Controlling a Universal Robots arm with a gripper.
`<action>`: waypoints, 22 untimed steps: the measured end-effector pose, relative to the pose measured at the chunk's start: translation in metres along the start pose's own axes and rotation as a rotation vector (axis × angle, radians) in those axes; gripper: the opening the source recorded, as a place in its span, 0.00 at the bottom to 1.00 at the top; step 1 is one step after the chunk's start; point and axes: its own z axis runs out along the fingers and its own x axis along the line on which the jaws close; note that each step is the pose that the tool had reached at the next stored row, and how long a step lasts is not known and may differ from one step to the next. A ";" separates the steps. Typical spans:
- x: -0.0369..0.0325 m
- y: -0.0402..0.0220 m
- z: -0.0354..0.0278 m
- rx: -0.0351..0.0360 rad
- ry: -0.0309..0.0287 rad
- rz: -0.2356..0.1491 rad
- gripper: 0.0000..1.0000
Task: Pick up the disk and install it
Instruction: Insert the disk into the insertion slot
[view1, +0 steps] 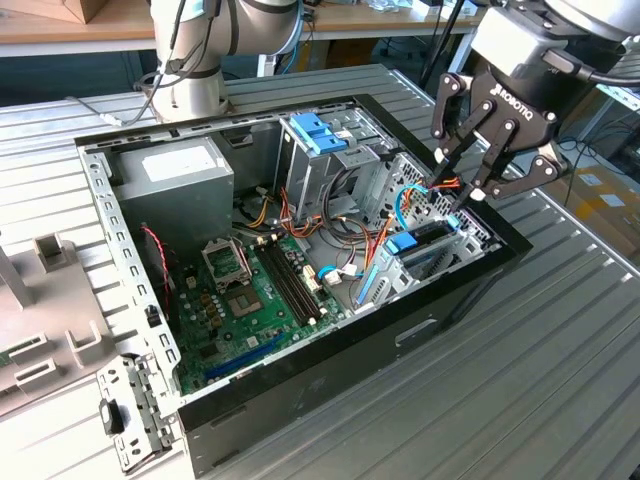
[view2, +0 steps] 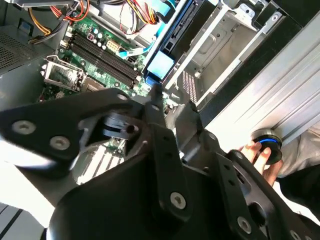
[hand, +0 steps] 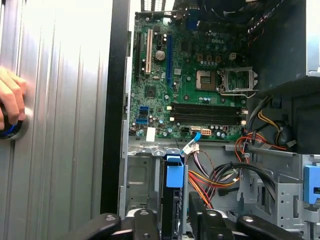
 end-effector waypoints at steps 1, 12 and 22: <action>0.0000 0.0000 0.0001 0.0000 -0.0001 0.000 0.30; 0.0001 -0.0001 0.0008 0.0000 0.0000 0.000 0.11; 0.0003 -0.0004 0.0028 0.0000 0.0001 0.000 0.11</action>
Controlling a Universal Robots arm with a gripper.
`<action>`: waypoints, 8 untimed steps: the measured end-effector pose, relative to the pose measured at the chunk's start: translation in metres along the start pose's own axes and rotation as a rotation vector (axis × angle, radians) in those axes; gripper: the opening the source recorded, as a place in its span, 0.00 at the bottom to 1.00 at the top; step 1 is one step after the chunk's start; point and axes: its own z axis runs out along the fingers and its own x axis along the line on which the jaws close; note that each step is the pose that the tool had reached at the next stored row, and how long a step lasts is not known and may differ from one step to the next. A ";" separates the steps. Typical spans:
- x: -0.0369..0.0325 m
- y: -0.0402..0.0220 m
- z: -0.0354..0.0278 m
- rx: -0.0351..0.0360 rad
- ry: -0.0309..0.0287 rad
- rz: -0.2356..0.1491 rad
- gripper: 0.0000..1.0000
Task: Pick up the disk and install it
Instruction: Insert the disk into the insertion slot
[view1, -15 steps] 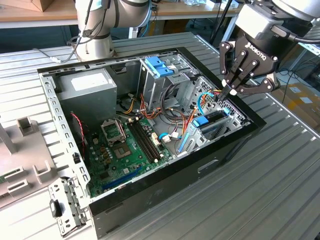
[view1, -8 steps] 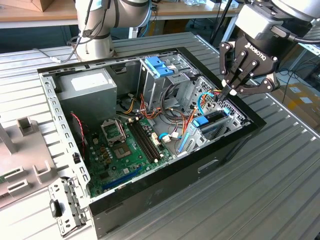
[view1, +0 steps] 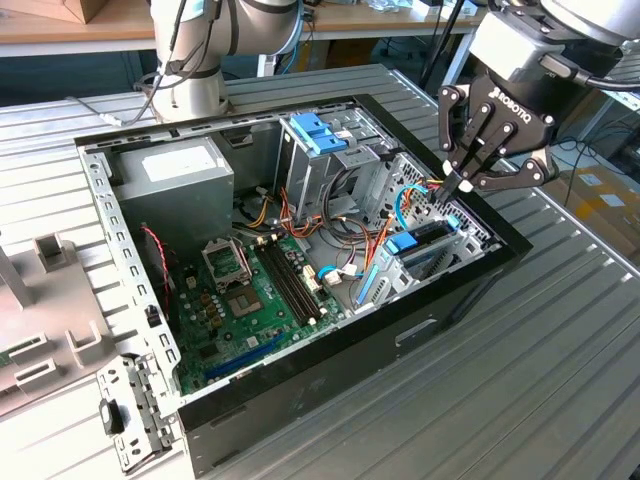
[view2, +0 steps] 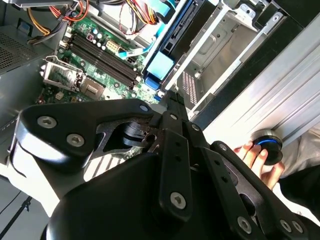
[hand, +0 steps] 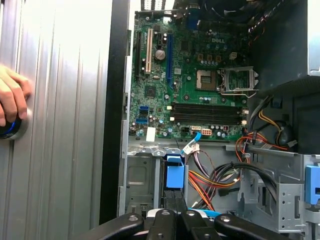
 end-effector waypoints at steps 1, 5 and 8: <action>0.0001 -0.0002 0.0011 0.0000 0.0001 0.000 0.11; 0.0005 -0.0017 0.0049 0.0000 0.0007 0.000 0.11; 0.0010 -0.0035 0.0080 0.0000 0.0007 0.000 0.11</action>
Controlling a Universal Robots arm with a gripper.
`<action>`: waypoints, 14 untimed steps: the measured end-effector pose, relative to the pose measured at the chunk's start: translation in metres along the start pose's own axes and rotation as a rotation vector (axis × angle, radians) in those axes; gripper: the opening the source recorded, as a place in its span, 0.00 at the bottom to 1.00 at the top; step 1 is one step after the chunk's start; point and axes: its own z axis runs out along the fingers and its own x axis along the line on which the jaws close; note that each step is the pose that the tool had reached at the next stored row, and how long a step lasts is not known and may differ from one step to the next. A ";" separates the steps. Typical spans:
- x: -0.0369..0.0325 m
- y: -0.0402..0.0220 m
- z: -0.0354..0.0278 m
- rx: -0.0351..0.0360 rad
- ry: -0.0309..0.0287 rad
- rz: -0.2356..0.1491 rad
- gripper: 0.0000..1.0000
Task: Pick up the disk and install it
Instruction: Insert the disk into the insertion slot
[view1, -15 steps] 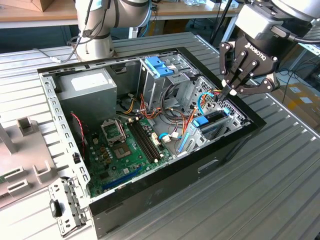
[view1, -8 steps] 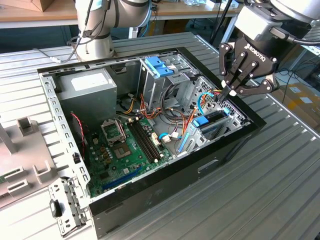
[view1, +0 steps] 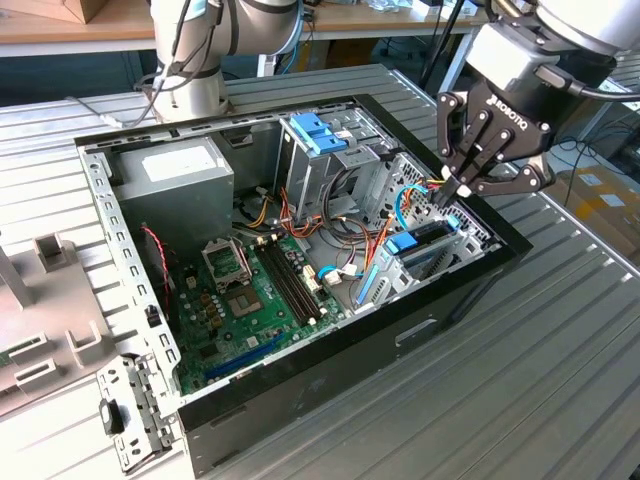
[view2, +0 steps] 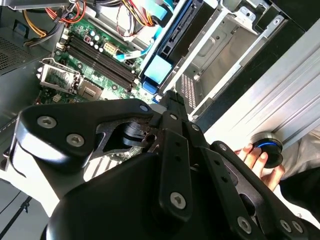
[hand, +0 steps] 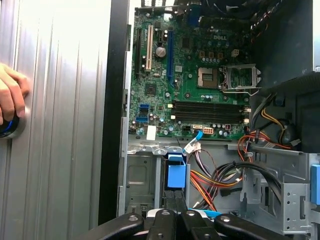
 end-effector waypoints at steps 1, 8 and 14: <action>0.0002 -0.0009 0.0014 0.0000 0.0000 0.000 0.11; 0.0010 -0.0047 0.0077 0.0000 0.0000 0.000 0.11; 0.0014 -0.0062 0.0107 0.0000 0.0000 0.000 0.11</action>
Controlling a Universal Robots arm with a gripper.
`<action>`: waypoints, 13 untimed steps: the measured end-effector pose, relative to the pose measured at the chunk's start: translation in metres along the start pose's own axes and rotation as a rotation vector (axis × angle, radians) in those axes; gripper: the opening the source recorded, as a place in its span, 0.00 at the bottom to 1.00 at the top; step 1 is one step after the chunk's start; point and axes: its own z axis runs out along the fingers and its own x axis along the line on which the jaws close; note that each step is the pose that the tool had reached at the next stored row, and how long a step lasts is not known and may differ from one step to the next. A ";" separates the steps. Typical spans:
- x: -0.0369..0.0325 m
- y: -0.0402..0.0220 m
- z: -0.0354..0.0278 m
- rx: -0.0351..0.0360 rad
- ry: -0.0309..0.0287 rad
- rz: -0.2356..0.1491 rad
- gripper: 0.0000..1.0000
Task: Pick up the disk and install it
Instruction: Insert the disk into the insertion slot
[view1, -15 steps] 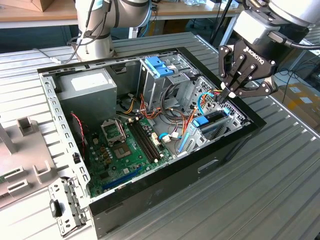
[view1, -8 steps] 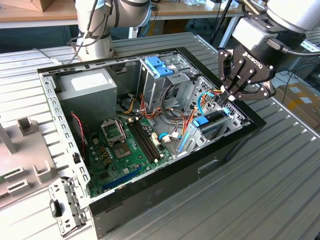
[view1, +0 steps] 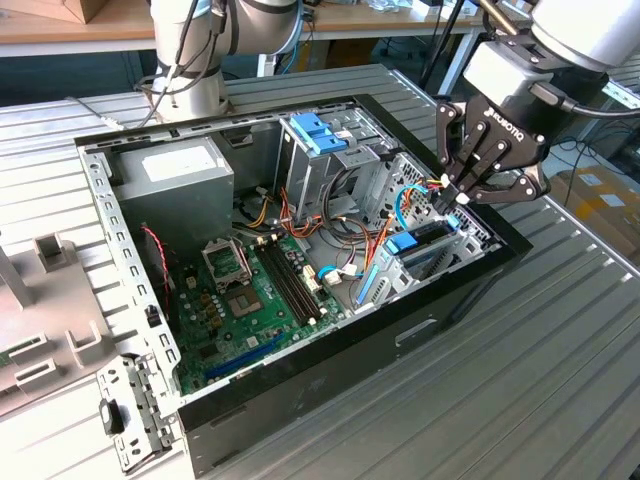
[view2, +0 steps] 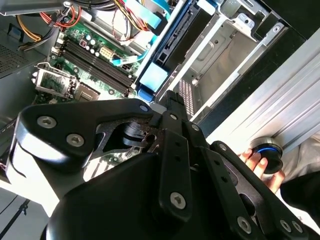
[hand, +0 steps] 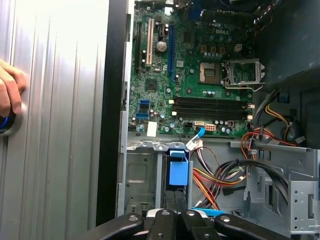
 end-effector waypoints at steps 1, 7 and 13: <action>0.0001 -0.0005 0.0009 0.0000 0.0001 0.000 0.11; 0.0005 -0.0028 0.0045 0.0000 0.0000 0.000 0.11; 0.0008 -0.0049 0.0073 0.0000 0.0000 0.000 0.11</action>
